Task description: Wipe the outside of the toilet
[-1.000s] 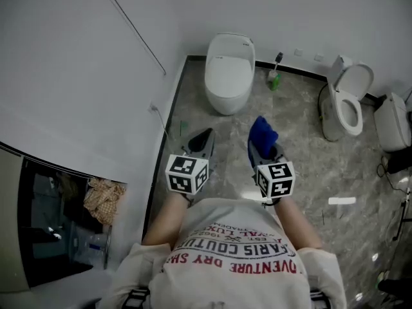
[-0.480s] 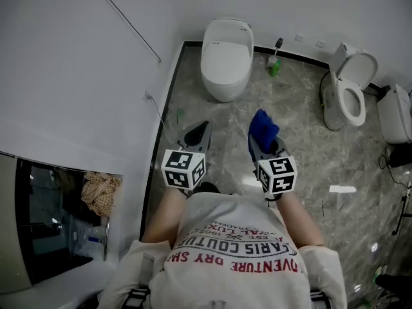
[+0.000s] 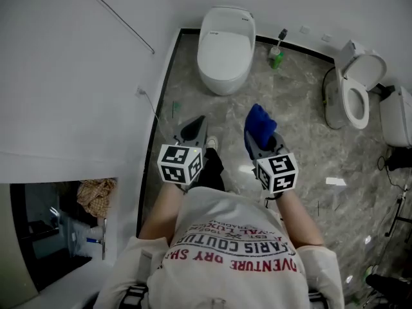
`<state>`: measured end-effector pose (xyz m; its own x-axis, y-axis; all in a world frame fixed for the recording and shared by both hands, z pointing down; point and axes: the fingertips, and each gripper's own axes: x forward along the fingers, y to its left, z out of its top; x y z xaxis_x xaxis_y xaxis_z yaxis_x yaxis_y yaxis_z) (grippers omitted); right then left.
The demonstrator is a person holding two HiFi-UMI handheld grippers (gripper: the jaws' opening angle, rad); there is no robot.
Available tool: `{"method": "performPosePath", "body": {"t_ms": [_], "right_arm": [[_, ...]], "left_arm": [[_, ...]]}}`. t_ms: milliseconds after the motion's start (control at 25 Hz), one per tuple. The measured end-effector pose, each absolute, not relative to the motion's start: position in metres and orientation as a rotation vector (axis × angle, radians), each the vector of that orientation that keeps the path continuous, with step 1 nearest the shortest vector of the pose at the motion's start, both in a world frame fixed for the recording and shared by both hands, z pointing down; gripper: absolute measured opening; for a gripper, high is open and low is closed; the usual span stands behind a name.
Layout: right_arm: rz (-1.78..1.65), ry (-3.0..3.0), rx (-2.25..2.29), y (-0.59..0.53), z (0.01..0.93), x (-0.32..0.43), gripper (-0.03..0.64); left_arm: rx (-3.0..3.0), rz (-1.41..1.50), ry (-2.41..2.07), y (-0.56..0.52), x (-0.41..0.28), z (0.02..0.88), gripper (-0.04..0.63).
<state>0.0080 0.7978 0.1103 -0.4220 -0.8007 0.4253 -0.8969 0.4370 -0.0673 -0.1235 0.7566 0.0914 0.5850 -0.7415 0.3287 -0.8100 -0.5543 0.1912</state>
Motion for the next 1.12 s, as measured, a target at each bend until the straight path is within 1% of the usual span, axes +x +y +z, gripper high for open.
{"method": "performPosePath", "body": {"t_ms": [240,560,800,1120], "right_arm": [[0.456,-2.304,1.48,0.684,0.122,0.015,0.075],[0.536,-2.184,1.629,0.495,0.12,0.034,0.075],[0.651,-2.164,1.678,0.395,0.126,0.047,0.075],[0.652,-2.174,1.574,0.269,0.146,0.076,0.075]], "left_arm": [[2.495,0.275,-1.217,0.634,-0.12,0.097,0.006],[2.542,0.295,-1.1,0.448,-0.108,0.093,0.006],[2.495,0.29,-1.103,0.353,-0.103,0.101,0.006],[2.41,0.323,-1.207,0.243,-0.092,0.123,0.006]]}}
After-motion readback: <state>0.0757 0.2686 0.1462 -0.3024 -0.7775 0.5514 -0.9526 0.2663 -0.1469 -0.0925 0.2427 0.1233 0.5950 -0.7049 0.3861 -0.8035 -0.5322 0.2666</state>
